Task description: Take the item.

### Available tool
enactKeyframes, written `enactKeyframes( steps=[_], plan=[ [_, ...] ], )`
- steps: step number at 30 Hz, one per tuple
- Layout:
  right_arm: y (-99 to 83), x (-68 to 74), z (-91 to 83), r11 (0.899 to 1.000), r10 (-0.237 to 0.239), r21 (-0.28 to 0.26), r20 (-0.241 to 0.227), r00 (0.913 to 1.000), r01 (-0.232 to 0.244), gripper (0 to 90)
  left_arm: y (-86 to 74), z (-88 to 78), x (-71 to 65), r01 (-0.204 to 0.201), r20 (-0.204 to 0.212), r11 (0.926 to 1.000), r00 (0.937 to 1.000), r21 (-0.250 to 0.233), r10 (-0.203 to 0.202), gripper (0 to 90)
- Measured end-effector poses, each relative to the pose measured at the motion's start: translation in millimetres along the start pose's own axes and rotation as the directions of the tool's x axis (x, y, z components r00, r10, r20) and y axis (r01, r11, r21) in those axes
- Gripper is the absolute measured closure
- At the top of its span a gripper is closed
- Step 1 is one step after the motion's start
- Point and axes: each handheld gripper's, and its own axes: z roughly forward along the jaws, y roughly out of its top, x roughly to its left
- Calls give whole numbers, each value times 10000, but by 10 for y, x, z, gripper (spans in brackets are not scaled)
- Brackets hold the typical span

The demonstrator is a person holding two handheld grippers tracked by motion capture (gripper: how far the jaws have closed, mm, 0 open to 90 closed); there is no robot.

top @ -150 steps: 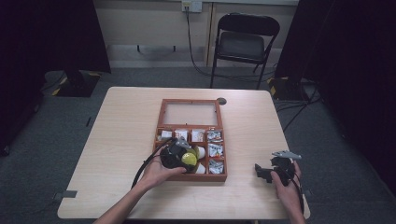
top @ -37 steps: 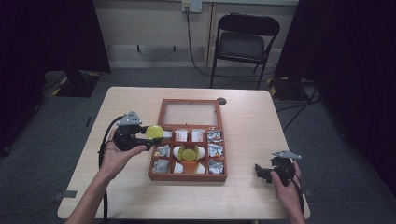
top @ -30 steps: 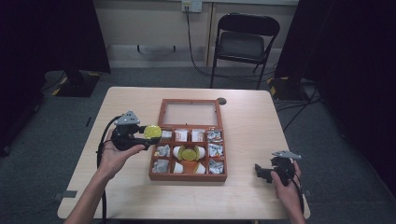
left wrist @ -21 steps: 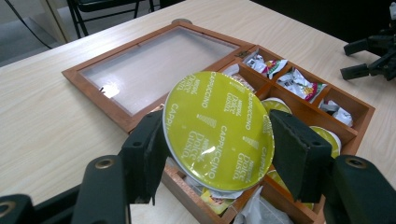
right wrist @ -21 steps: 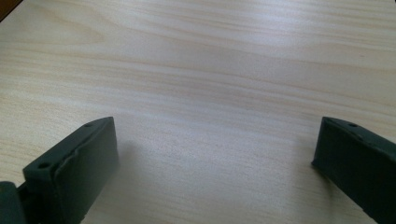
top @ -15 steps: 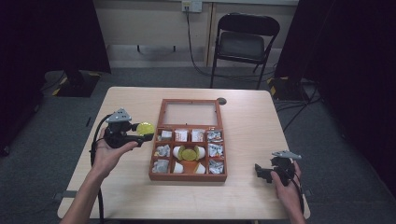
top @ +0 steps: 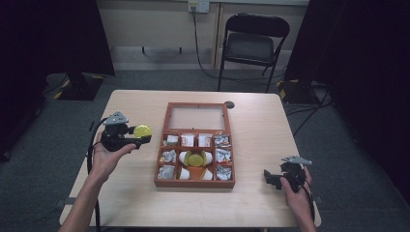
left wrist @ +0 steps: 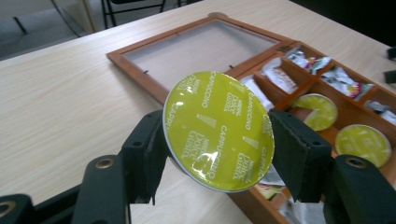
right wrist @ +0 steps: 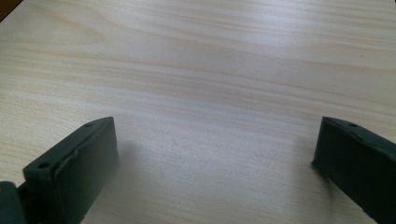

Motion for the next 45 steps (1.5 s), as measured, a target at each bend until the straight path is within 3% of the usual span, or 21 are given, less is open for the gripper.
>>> enactKeyframes(
  steps=[8,16,23,30,34,45],
  plan=[
    [0,0,0,10000,-1,1,1,10000,1,0,-91,34,156,461,-361,9988,9983,150,-455,394],
    [0,0,0,10000,1,-1,-1,10000,-1,0,-156,123,200,379,-753,9965,9966,739,-323,394],
    [0,0,0,10000,1,2,-1,10000,-1,0,-313,266,316,649,-995,9895,9937,1289,-523,394],
    [0,0,0,10000,2,1,-1,10000,-2,0,-414,377,360,755,-897,9860,9940,1486,-626,394],
    [0,0,0,10000,3,2,-1,10000,-3,0,-503,516,373,772,-859,9777,9944,1952,-613,393],
    [0,0,0,10000,0,0,-2,10000,0,0,-601,654,401,666,-804,9683,9956,2410,-484,393]
  ],
)
